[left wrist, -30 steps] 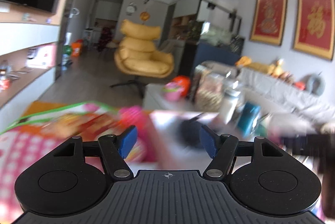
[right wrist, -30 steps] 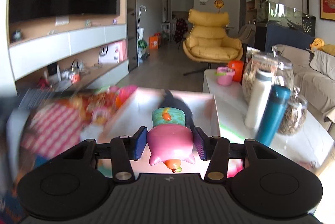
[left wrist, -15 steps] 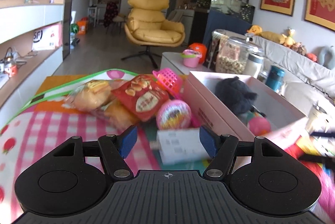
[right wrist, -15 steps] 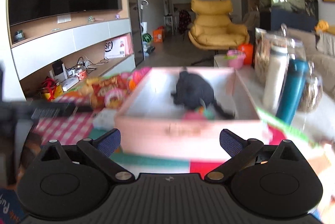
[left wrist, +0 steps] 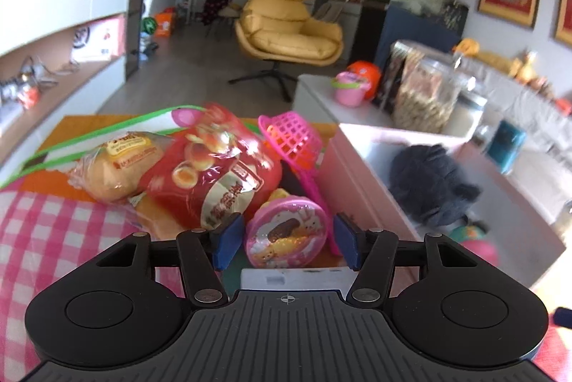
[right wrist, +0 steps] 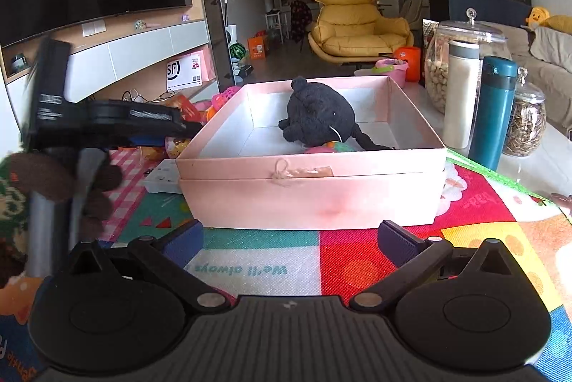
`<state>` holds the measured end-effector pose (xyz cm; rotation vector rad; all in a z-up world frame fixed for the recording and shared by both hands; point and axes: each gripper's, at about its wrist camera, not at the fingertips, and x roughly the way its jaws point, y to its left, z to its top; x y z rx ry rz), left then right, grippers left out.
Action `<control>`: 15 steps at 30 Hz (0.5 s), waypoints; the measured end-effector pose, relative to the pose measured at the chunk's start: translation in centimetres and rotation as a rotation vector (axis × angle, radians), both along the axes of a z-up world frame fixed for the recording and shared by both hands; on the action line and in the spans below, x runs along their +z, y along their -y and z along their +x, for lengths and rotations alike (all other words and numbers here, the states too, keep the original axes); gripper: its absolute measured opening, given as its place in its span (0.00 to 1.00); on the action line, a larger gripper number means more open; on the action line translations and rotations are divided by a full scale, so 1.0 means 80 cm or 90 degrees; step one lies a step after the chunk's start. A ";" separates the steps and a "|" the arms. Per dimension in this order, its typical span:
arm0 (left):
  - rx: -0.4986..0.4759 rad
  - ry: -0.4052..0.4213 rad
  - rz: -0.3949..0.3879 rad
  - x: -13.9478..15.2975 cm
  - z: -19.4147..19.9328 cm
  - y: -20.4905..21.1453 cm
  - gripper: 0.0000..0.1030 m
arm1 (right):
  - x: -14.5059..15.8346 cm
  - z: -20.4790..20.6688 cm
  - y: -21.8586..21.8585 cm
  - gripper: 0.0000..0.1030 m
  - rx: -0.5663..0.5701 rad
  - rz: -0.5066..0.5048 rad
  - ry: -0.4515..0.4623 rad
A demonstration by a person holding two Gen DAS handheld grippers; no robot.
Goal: Organize objects
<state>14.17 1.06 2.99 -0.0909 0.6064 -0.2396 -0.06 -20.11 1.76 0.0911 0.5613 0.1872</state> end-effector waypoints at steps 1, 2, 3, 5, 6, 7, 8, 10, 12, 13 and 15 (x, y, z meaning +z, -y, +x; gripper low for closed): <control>0.003 0.000 0.006 -0.003 0.003 0.004 0.60 | 0.000 0.000 0.000 1.00 0.000 0.000 0.002; 0.004 -0.003 0.007 -0.004 0.006 0.006 0.58 | 0.000 0.000 -0.001 1.00 0.001 0.001 0.001; 0.008 -0.007 0.006 -0.006 0.009 0.006 0.55 | 0.000 0.000 0.000 1.00 0.002 0.002 -0.001; 0.024 -0.010 -0.004 -0.007 0.009 -0.002 0.31 | 0.000 0.000 0.000 1.00 0.001 0.006 -0.002; 0.025 -0.009 -0.018 -0.007 0.006 -0.008 0.26 | 0.000 0.001 0.001 1.00 0.000 0.008 -0.003; 0.025 -0.008 -0.031 -0.007 0.001 -0.015 0.18 | 0.000 0.001 0.002 1.00 -0.001 0.010 -0.004; 0.025 -0.006 -0.037 -0.005 -0.007 -0.021 0.14 | 0.000 0.001 0.003 1.00 -0.003 0.012 -0.005; 0.021 0.007 -0.035 0.002 -0.028 -0.033 0.11 | -0.001 0.002 0.003 1.00 -0.003 0.013 -0.007; 0.013 0.020 -0.034 0.010 -0.051 -0.042 0.11 | -0.002 0.003 0.002 1.00 -0.004 0.009 -0.010; 0.008 0.023 -0.038 0.013 -0.062 -0.048 0.11 | -0.002 0.004 0.001 1.00 -0.003 0.007 -0.011; -0.001 0.034 -0.043 0.020 -0.082 -0.057 0.12 | -0.003 0.005 -0.001 1.00 -0.001 0.000 -0.015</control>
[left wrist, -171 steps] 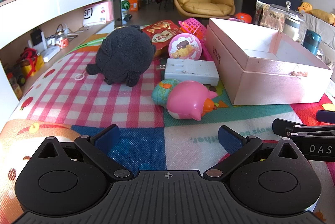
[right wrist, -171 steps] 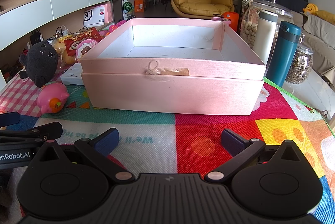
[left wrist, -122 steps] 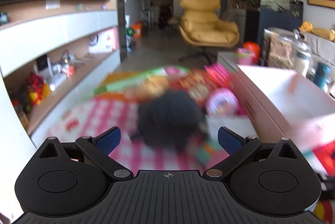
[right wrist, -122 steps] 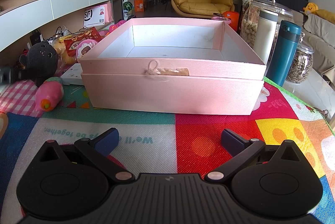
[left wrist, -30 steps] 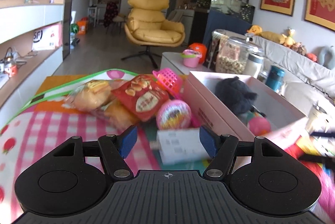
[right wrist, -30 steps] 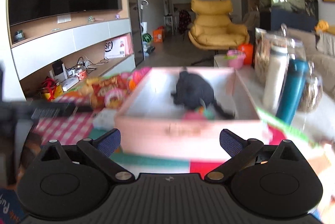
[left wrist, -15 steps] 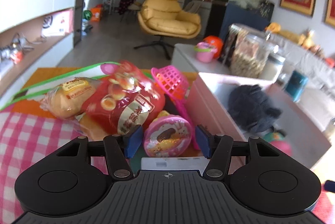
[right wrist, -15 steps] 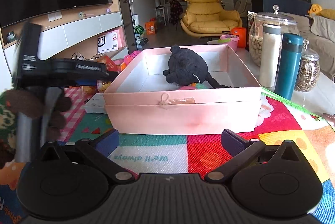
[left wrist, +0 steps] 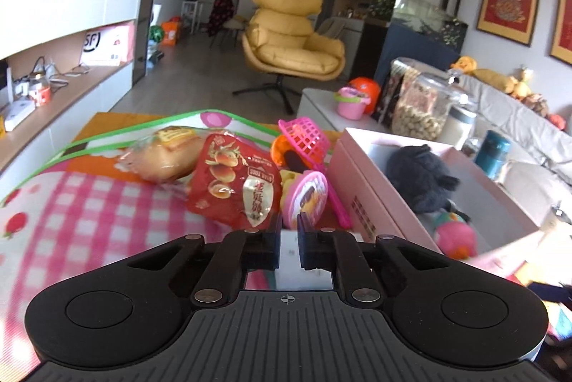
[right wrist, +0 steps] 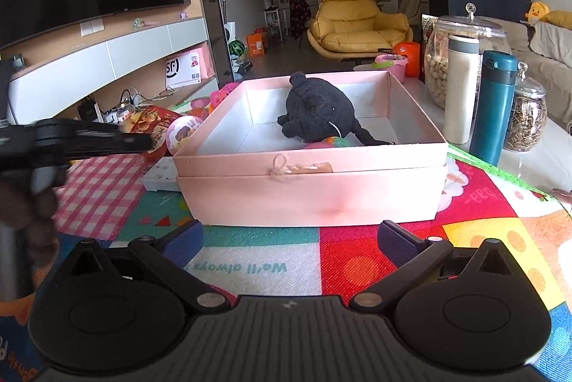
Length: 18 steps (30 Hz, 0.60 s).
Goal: Organize objects
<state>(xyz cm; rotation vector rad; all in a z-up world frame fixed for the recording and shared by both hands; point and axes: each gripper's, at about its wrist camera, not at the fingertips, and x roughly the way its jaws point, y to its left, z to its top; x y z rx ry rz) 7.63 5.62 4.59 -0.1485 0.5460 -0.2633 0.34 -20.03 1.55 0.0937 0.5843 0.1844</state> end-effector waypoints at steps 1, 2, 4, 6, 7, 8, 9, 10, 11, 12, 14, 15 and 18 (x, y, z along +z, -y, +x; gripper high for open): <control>-0.002 0.006 0.003 0.002 -0.006 -0.003 0.12 | 0.000 0.001 -0.002 1.00 0.001 -0.005 -0.003; -0.001 0.013 0.009 0.003 -0.012 -0.006 0.12 | 0.000 0.002 -0.003 1.00 0.001 -0.009 -0.005; -0.008 0.008 0.039 0.001 -0.018 -0.008 0.13 | -0.001 0.002 -0.006 1.00 0.002 -0.018 -0.006; -0.043 -0.025 0.070 -0.004 -0.020 -0.006 0.13 | -0.001 0.001 -0.007 1.00 0.001 -0.024 -0.005; -0.060 -0.036 0.077 -0.007 -0.022 -0.005 0.13 | -0.001 0.001 -0.007 1.00 0.001 -0.026 -0.005; -0.081 -0.046 0.084 -0.010 -0.024 -0.002 0.13 | -0.001 0.000 -0.007 1.00 0.002 -0.026 -0.004; -0.102 -0.057 0.089 -0.014 -0.026 0.001 0.13 | -0.002 0.000 -0.007 1.00 0.002 -0.026 -0.005; -0.124 -0.070 0.092 -0.017 -0.026 0.006 0.13 | -0.002 0.001 -0.007 1.00 0.002 -0.026 -0.007; -0.147 -0.087 0.093 -0.022 -0.025 0.011 0.13 | -0.002 0.002 -0.007 1.00 0.001 -0.026 -0.009; -0.167 -0.100 0.095 -0.027 -0.025 0.017 0.17 | -0.002 0.002 -0.007 1.00 0.001 -0.026 -0.011; -0.195 -0.076 0.123 -0.030 -0.032 0.027 0.32 | -0.002 0.001 -0.006 1.00 0.000 -0.025 -0.009; -0.214 -0.073 0.136 -0.030 -0.035 0.032 0.37 | -0.002 0.001 -0.005 1.00 0.000 -0.024 -0.008; -0.269 -0.081 0.148 -0.030 -0.038 0.038 0.58 | -0.002 0.001 -0.004 1.00 -0.001 -0.019 -0.008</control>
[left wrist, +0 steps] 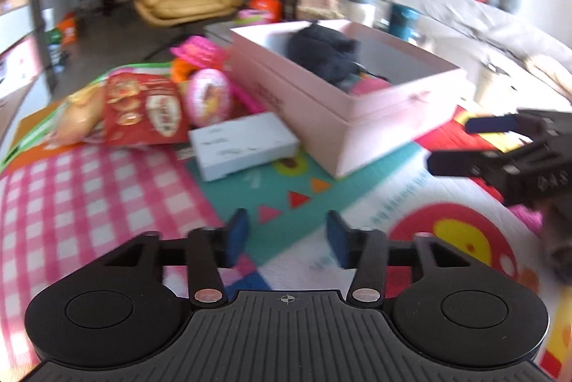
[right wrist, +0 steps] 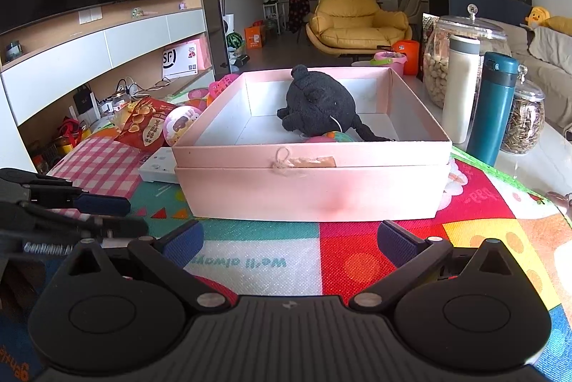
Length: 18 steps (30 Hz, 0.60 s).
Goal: Organize objects
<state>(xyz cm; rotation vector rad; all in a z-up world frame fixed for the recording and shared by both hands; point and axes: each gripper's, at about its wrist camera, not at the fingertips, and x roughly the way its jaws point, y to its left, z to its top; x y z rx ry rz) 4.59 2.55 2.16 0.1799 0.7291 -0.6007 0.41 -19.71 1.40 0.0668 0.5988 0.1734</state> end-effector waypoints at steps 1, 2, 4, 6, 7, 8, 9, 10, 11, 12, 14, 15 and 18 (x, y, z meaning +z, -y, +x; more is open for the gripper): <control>-0.010 -0.006 0.000 0.001 0.000 0.001 0.62 | 0.000 0.000 0.001 1.00 -0.001 0.002 0.001; -0.018 -0.013 -0.001 0.002 -0.001 0.002 0.67 | 0.000 -0.001 0.002 1.00 -0.001 0.004 0.002; -0.026 -0.024 -0.010 0.001 -0.003 0.005 0.72 | 0.001 -0.002 0.003 1.00 -0.002 0.006 0.005; -0.021 -0.030 -0.024 0.002 -0.003 0.004 0.71 | 0.002 -0.003 0.004 1.00 -0.003 0.008 0.009; -0.007 -0.027 -0.034 0.005 -0.001 0.002 0.70 | 0.002 -0.004 0.004 1.00 -0.004 0.009 0.011; 0.022 -0.007 -0.045 0.010 0.001 -0.004 0.70 | 0.002 -0.004 0.005 1.00 -0.004 0.011 0.013; 0.068 0.025 -0.052 0.017 0.004 -0.010 0.70 | 0.002 -0.004 0.005 1.00 -0.005 0.012 0.014; 0.119 0.057 -0.054 0.024 0.009 -0.017 0.69 | 0.003 -0.004 0.005 1.00 -0.005 0.014 0.014; 0.167 0.083 -0.052 0.029 0.017 -0.025 0.69 | 0.003 -0.004 0.005 1.00 -0.005 0.015 0.015; 0.204 0.098 -0.049 0.032 0.027 -0.032 0.69 | 0.003 -0.004 0.005 1.00 -0.004 0.015 0.016; 0.251 0.105 -0.043 0.034 0.047 -0.042 0.69 | 0.003 -0.004 0.006 1.00 -0.004 0.018 0.016; 0.270 0.104 -0.039 0.034 0.057 -0.046 0.69 | 0.003 -0.005 0.006 1.00 -0.005 0.019 0.017; 0.298 0.115 -0.031 0.034 0.079 -0.048 0.69 | 0.003 -0.005 0.006 1.00 -0.006 0.022 0.017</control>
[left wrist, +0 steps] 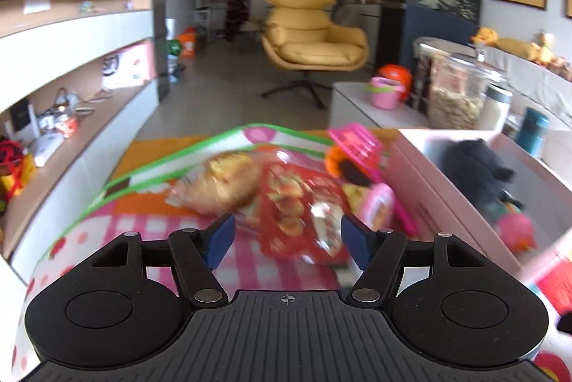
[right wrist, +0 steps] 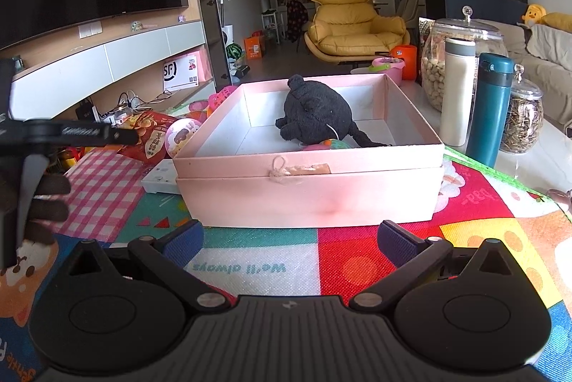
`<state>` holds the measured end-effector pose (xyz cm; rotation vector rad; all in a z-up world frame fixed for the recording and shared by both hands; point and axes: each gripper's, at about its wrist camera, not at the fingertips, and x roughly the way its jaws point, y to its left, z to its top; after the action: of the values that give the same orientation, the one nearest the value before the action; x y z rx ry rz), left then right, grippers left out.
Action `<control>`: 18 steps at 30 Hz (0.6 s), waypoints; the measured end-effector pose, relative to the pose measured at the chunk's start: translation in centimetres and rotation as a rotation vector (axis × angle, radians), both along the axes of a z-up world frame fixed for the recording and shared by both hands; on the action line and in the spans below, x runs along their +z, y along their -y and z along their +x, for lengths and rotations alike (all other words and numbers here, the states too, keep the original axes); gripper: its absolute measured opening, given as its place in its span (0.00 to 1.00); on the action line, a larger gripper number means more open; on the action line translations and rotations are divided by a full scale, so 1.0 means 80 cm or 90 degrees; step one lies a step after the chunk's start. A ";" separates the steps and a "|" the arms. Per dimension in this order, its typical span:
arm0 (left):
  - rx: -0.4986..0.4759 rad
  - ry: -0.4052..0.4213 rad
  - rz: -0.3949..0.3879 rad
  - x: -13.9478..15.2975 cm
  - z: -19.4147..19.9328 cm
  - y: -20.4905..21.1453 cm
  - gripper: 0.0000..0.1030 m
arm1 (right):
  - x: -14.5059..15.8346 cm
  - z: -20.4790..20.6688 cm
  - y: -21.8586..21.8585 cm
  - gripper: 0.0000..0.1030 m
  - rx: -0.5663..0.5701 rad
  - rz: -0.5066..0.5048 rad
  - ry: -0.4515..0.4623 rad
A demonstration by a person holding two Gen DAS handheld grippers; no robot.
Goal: Organize objects
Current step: 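Grasp the yellow sponge with pink edge using the left tool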
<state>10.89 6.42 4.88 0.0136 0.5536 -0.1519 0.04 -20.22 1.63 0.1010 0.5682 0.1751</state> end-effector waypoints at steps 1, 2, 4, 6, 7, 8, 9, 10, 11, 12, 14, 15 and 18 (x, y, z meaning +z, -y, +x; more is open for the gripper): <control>-0.002 0.007 0.008 -0.001 0.004 0.002 0.69 | 0.000 0.000 0.000 1.00 0.000 0.000 -0.001; -0.010 0.009 0.017 -0.003 0.008 0.007 0.69 | 0.000 0.001 0.000 1.00 0.000 0.000 -0.001; -0.028 -0.006 0.034 -0.008 0.018 0.019 0.69 | -0.001 0.001 -0.001 1.00 0.001 0.000 -0.003; -0.040 -0.003 0.073 -0.012 0.021 0.038 0.70 | -0.001 0.000 -0.001 1.00 0.001 0.000 -0.004; -0.048 0.010 0.097 -0.013 0.018 0.047 0.70 | -0.001 0.000 -0.001 1.00 0.001 0.001 -0.004; -0.058 0.028 0.117 -0.013 0.015 0.054 0.70 | -0.001 0.000 -0.001 1.00 0.001 0.001 -0.004; -0.067 0.045 0.127 -0.011 0.011 0.060 0.70 | -0.001 0.000 0.000 1.00 0.001 0.002 -0.004; -0.077 0.059 0.127 -0.009 0.006 0.063 0.70 | -0.001 0.000 -0.001 1.00 0.000 0.002 -0.004; -0.089 0.070 0.119 -0.005 0.002 0.064 0.70 | -0.001 0.000 0.000 1.00 0.000 0.003 -0.005; -0.100 0.081 0.110 -0.002 -0.003 0.065 0.70 | -0.001 0.000 0.000 1.00 0.000 0.004 -0.005; -0.135 0.104 0.094 0.003 -0.011 0.064 0.70 | -0.001 0.000 0.000 1.00 0.000 0.005 -0.005; -0.160 0.106 0.094 0.004 -0.012 0.066 0.70 | -0.001 0.000 0.000 1.00 0.001 0.005 -0.005; -0.219 0.087 0.132 -0.002 -0.001 0.079 0.70 | -0.001 0.000 0.000 1.00 0.002 0.004 -0.005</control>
<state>10.80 0.10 4.75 0.3201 0.4249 -0.4242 0.01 -20.18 1.54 0.1063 0.5753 0.1799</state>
